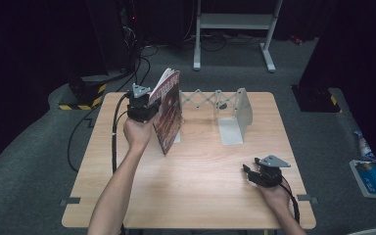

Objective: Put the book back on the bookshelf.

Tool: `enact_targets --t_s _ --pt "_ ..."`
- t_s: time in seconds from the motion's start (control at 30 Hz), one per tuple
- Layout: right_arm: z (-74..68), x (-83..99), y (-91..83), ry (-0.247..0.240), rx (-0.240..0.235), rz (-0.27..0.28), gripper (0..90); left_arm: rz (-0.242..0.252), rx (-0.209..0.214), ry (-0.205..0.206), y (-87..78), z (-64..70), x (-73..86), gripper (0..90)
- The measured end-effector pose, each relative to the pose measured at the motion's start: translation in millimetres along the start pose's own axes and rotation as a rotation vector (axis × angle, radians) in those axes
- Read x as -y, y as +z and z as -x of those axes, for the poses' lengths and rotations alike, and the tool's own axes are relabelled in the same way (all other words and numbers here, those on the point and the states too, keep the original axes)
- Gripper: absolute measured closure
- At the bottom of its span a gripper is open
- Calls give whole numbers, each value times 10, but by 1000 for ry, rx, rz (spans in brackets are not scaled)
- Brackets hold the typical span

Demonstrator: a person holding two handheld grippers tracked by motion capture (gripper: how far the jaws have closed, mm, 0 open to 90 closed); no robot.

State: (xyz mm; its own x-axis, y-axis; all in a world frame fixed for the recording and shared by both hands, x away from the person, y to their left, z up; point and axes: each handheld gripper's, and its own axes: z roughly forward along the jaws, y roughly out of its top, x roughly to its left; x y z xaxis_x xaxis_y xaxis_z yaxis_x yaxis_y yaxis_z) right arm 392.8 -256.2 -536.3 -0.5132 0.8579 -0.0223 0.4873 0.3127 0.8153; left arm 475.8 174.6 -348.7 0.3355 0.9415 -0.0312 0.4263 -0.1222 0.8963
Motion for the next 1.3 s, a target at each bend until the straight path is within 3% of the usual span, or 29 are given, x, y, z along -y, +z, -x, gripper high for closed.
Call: enact_targets --t_s 0.37,1.0,1.3 --pt "-3 0 0 4 0 -1 402 -25 -26 19 -19 -74 39 767" --pt "-2 1 0 4 0 -2 402 -76 -25 -58 -13 -285 90 714" --pt "0 1 1 1 0 -1 400 -103 -23 -56 14 -282 104 635"
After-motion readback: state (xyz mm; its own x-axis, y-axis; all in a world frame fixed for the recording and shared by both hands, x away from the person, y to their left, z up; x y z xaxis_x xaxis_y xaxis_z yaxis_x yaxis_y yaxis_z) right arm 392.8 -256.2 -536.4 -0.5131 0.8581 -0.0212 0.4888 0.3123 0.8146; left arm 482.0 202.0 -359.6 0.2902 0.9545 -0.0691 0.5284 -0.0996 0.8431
